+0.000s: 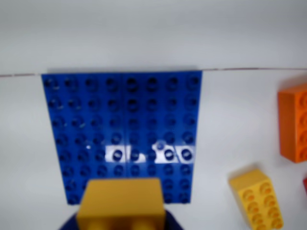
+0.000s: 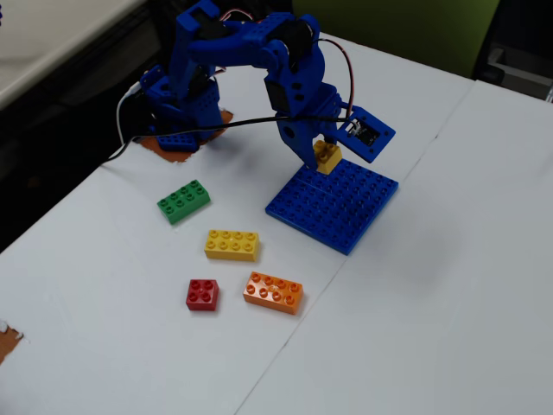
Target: Pick up the 2x2 yellow block and go up the 8x8 blue block.
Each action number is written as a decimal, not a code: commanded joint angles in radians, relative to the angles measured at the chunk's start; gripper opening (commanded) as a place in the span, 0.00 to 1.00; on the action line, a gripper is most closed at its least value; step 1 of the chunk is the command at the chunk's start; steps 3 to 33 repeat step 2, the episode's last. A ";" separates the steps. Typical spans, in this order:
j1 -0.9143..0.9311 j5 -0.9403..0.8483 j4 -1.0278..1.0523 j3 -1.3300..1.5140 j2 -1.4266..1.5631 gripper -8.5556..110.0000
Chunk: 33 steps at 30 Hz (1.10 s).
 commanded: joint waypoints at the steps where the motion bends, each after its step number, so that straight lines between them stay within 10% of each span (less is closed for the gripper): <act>1: -0.003 0.005 0.002 -0.018 0.051 0.07; 33: -0.003 0.005 0.002 -0.018 0.051 0.07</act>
